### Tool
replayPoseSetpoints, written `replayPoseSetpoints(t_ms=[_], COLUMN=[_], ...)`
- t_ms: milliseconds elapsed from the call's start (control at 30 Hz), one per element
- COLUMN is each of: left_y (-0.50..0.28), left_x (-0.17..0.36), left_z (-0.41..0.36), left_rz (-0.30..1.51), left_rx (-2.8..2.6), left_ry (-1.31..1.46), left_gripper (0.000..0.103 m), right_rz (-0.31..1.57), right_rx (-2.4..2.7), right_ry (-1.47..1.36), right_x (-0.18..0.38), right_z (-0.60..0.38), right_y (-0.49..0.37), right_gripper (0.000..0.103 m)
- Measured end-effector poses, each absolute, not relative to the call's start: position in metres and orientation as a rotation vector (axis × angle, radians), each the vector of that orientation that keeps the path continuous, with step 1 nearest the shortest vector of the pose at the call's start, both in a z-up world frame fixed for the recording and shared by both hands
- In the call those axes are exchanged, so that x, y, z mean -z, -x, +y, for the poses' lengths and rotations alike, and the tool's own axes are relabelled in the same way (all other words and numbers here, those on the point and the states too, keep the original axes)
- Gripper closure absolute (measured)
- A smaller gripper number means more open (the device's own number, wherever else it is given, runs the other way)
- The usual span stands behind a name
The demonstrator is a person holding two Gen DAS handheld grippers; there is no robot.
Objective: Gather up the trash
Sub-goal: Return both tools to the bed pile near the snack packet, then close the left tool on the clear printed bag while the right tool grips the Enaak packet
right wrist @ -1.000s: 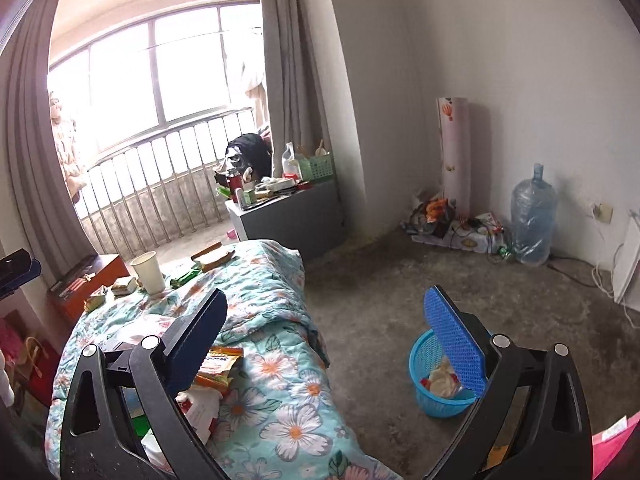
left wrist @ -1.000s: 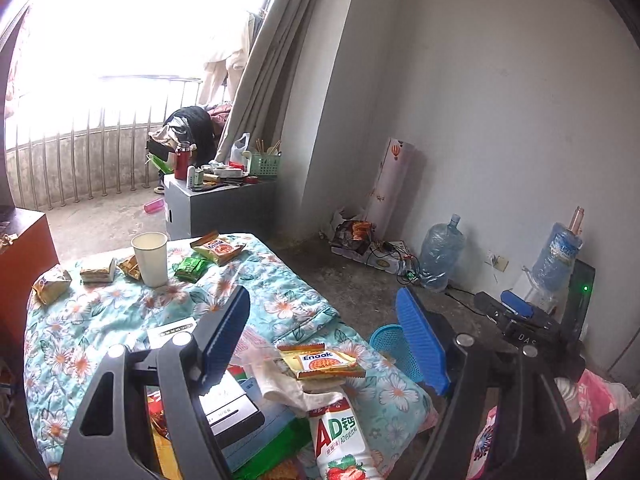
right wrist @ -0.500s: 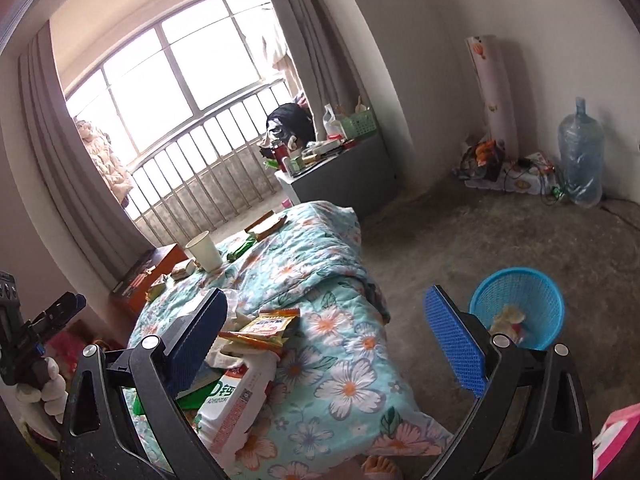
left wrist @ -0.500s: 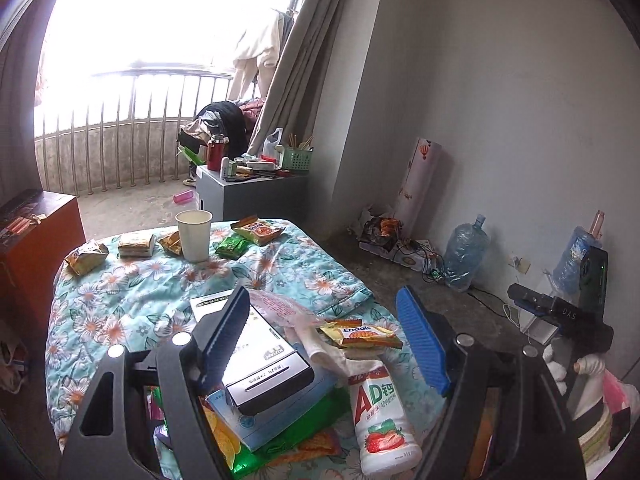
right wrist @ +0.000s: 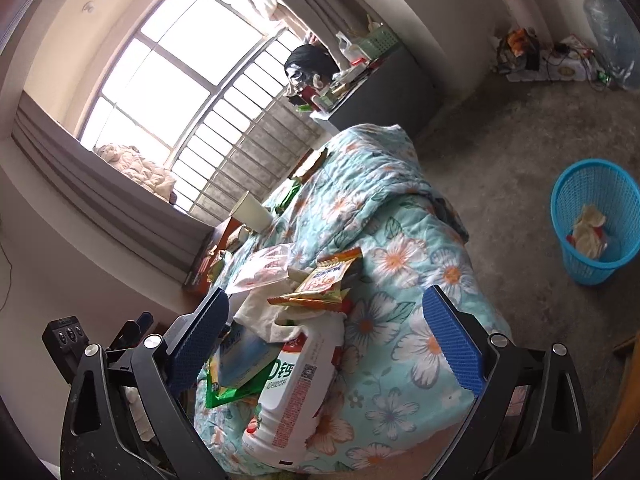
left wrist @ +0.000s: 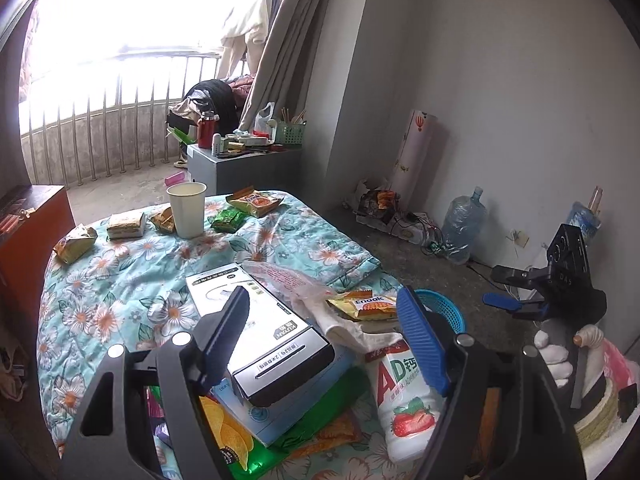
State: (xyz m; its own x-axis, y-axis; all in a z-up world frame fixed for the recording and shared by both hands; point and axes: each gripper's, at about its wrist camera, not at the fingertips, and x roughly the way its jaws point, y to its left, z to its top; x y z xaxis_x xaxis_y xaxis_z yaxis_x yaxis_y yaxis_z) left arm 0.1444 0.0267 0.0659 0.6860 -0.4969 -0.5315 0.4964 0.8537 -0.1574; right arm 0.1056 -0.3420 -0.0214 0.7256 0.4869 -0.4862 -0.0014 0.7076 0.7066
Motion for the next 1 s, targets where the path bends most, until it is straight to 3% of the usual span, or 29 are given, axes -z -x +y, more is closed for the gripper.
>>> replayPoseSetpoints(t_ms=[233, 400, 733, 800, 1000], left_y=[-0.171, -0.188, -0.197, -0.198, -0.198], left_x=[-0.044, -0.018, 0.022, 0.028, 0.036], left_z=[-0.032, -0.053, -0.081, -0.084, -0.088], left_rz=[0.573, 0.588, 0.548, 0.548, 0.542], left_rx=[0.513, 0.504, 0.479, 0.483, 0.478], left_ry=[-0.463, -0.714, -1.140, -1.187, -1.249], left_gripper=[0.030, 0.049, 0.062, 0.074, 0.094], right_rz=[0.798, 0.848, 0.899, 0.912, 0.942], right_rx=[-0.344, -0.376, -0.414, -0.423, -0.457], right_ry=[-0.844, -0.867, -0.876, -0.892, -0.957], right_x=[0.045, 0.056, 0.068, 0.072, 0.083], right_z=[-0.341, -0.336, -0.329, -0.328, -0.328], right_y=[-0.135, -0.154, -0.177, -0.180, -0.187], right_gripper=[0.016, 0.018, 0.020, 0.021, 0.028])
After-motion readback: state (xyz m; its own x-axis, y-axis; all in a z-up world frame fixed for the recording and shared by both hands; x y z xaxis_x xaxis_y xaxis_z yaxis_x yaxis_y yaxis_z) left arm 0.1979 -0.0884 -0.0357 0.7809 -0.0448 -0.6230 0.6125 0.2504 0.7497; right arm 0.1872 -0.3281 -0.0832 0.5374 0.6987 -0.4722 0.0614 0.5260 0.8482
